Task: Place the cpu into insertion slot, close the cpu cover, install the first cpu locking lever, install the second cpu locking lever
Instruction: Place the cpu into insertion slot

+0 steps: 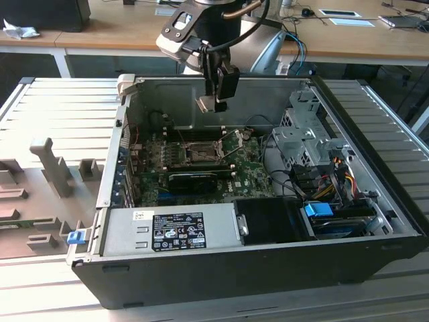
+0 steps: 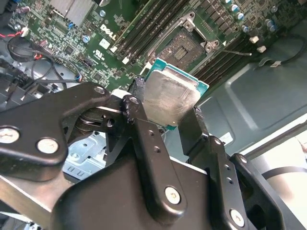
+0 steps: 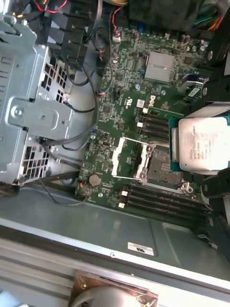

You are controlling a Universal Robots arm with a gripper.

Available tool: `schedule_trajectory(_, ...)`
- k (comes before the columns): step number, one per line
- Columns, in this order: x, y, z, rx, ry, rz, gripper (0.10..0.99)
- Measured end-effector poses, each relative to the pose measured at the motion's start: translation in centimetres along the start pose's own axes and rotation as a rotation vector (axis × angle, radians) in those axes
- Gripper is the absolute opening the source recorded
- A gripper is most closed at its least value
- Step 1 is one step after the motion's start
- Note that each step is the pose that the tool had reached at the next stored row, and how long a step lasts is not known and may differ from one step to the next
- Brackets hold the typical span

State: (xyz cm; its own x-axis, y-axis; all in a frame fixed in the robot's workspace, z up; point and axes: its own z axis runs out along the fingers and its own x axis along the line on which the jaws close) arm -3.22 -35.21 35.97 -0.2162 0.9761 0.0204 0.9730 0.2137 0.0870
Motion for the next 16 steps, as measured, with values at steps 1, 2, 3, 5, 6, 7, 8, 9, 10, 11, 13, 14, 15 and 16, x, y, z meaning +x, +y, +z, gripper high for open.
schedule_trajectory(1, 0.00, 0.00, 0.05, 0.002, -0.0003, 0.000, 0.529)
schedule_trajectory(2, 0.00, 0.00, 0.09, 0.002, -0.0005, 0.000, 0.529)
schedule_trajectory(3, -0.01, -0.01, 0.15, 0.003, -0.0005, 0.000, 0.529)
schedule_trajectory(5, -0.01, -0.01, 0.27, 0.003, -0.0004, 0.000, 0.529)
schedule_trajectory(6, -0.01, -0.01, 0.28, 0.004, -0.0005, 0.001, 0.529)
schedule_trajectory(7, -0.01, -0.01, 0.28, 0.004, -0.0007, 0.002, 0.529)
schedule_trajectory(8, -0.01, -0.01, 0.29, 0.003, -0.0009, 0.006, 0.529)
schedule_trajectory(9, -0.01, -0.01, 0.30, 0.003, -0.0012, 0.010, 0.529)
schedule_trajectory(10, -0.02, -0.01, 0.31, 0.003, -0.0020, 0.021, 0.529)
schedule_trajectory(11, -0.01, -0.01, 0.31, 0.003, -0.0026, 0.027, 0.529)
schedule_trajectory(13, -0.01, -0.01, 0.32, 0.003, -0.0037, 0.040, 0.529)
schedule_trajectory(14, -0.01, -0.01, 0.32, 0.002, -0.0043, 0.047, 0.529)
schedule_trajectory(15, -0.01, -0.02, 0.32, 0.002, -0.0048, 0.053, 0.529)
schedule_trajectory(16, -0.01, -0.02, 0.33, 0.002, -0.0056, 0.062, 0.529)
